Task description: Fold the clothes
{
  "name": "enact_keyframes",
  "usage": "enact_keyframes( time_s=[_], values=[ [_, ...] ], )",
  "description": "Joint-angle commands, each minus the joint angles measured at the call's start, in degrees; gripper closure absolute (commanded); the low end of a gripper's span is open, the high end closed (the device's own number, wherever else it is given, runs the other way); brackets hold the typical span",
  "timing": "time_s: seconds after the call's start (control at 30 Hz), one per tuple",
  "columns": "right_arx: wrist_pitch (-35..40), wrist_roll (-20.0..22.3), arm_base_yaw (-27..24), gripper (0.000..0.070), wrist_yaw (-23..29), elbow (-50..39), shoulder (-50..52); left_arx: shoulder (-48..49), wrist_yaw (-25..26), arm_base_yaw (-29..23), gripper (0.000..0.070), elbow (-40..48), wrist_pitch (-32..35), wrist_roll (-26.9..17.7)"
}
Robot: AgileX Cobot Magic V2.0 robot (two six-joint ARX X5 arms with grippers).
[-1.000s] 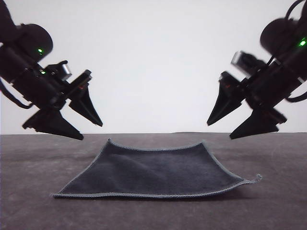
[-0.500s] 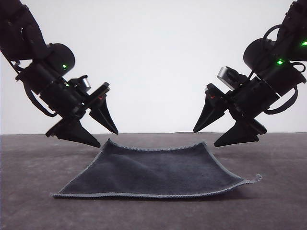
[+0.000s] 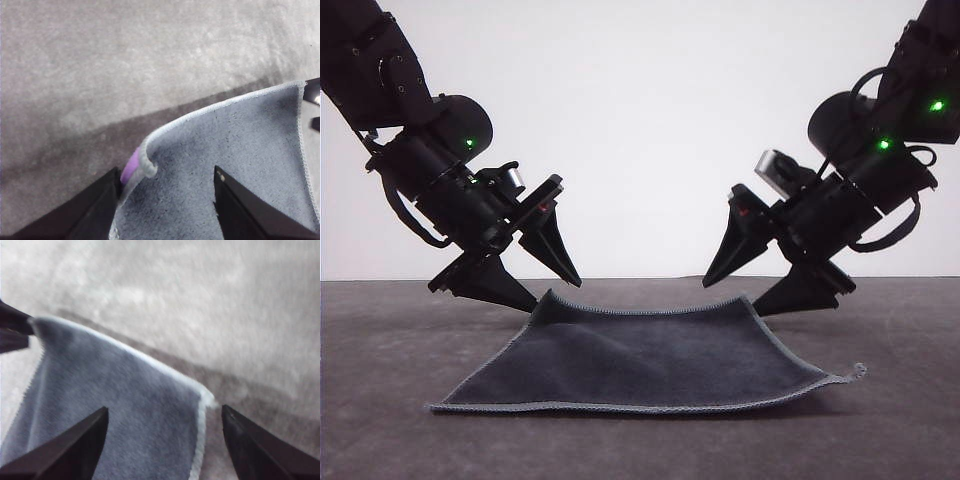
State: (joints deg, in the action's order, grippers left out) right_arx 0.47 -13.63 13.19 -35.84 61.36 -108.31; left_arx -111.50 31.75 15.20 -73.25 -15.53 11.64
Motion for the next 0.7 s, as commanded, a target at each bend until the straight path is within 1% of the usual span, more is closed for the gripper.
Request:
enact_keyframes(
  time_s=[0.0,0.1,0.13,0.17,0.2,0.27,0.33,0.6,0.67],
  values=[
    [0.5,-0.6,0.3,0.0298,-0.2,1.0,-1.3,-1.4,0.4,0.2,0.0348,-1.4,-0.1,-0.5],
    [1.2,-0.6,0.3,0.0484,-0.2,1.0,-1.3,-1.4,0.4,0.2,0.0364,-1.4,-0.1,-0.5],
    [1.4,-0.6,0.3,0.0537,-0.2,1.0,-1.3,-1.4,0.4,0.2,0.0396,-1.4,-0.1,-0.5],
    [1.7,-0.6,0.3,0.0581,-0.2,1.0,-1.3,-1.4,0.4,0.3,0.0447,-1.4,0.0,-0.5],
    [1.8,-0.6,0.3,0.0623,-0.2,1.0,-1.3,-1.4,0.4,0.3,0.0518,-1.4,0.0,-0.5],
    [1.8,-0.6,0.3,0.0681,-0.2,1.0,-1.3,-1.4,0.4,0.2,0.0634,-1.4,0.1,-0.6],
    [1.7,-0.6,0.3,0.069,-0.2,1.0,-1.3,-1.4,0.4,0.2,0.0682,-1.4,0.0,-0.7],
    [1.2,-0.6,0.3,0.069,-0.4,1.0,-1.3,-1.4,0.4,0.2,0.0689,-1.4,-0.3,-0.9],
    [1.0,-0.5,0.1,0.069,-1.3,1.0,-1.3,-1.4,0.4,0.2,0.0689,-1.4,-0.8,-1.4]
  ],
)
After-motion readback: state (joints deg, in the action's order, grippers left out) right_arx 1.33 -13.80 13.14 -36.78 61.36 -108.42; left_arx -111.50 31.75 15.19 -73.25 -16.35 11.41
